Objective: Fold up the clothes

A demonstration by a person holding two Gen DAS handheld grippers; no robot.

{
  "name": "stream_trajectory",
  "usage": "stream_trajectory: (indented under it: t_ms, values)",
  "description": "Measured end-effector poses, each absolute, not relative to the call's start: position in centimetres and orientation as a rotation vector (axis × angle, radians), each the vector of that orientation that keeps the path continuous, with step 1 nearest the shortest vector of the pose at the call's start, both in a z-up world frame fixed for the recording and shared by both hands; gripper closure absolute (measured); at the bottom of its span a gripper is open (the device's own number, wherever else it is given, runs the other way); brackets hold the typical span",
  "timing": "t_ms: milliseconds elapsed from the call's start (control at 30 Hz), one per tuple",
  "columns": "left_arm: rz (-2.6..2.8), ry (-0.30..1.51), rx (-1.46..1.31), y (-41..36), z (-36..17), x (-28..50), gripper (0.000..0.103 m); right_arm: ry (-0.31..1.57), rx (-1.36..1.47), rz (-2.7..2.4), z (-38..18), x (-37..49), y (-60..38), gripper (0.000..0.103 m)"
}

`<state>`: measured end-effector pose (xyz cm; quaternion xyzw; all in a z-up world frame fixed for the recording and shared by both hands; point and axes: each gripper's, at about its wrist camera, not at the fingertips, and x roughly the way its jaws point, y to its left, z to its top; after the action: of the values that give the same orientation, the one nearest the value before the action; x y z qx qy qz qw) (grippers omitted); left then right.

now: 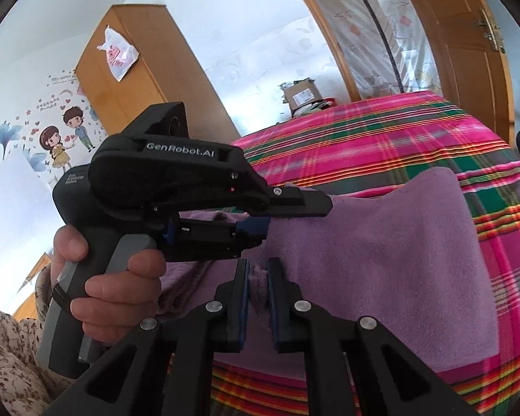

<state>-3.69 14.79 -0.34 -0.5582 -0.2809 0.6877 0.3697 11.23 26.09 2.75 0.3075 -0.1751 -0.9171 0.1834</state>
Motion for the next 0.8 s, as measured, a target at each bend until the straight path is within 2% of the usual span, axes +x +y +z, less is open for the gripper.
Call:
stream_trajectory:
  t_ms: [800]
  values:
    - [1.875, -0.79, -1.466, 8.7, -1.4, -3.9, 0.083, -0.456, 0.961, -2.453, 1.2, 8.5, 20.6, 0.093]
